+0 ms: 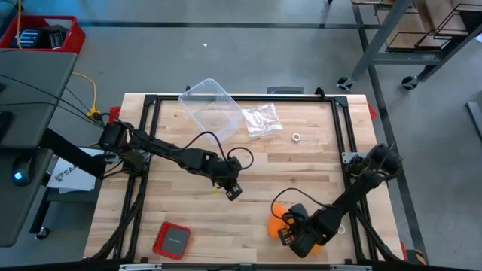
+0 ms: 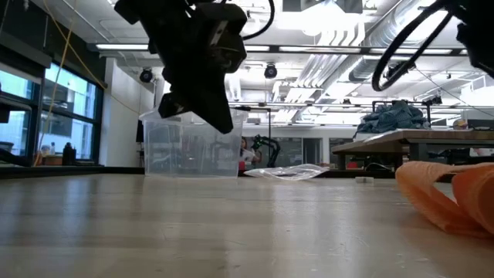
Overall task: Roll bandage
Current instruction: Roll the orange bandage
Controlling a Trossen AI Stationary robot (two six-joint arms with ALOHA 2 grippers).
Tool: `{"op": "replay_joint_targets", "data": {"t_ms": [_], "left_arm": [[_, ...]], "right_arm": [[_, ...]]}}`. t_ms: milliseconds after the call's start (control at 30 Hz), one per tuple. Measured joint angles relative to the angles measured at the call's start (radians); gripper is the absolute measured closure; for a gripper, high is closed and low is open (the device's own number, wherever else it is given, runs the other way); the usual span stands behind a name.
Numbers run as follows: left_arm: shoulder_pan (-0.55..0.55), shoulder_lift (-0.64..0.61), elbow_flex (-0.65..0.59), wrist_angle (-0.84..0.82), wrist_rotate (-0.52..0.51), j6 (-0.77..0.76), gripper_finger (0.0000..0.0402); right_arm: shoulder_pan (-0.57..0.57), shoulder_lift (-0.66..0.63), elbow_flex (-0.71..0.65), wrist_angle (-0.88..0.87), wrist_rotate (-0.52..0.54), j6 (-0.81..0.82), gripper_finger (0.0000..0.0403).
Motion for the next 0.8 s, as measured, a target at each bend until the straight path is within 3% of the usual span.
{"op": "replay_joint_targets", "data": {"t_ms": [200, 467, 800], "left_arm": [[-0.008, -0.01, 0.0, 0.005, 0.015, 0.012, 0.0401], [-0.053, -0.01, 0.0, 0.002, 0.047, 0.031, 0.0401], [-0.094, -0.061, 0.0, -0.082, -0.068, 0.101, 0.0401]], "right_arm": [[-0.005, -0.049, 0.002, -0.091, -0.022, 0.028, 0.0403], [-0.024, -0.024, 0.004, 0.019, -0.033, 0.046, 0.0403], [-0.094, 0.033, 0.004, 0.081, 0.032, 0.043, 0.0403]]}}
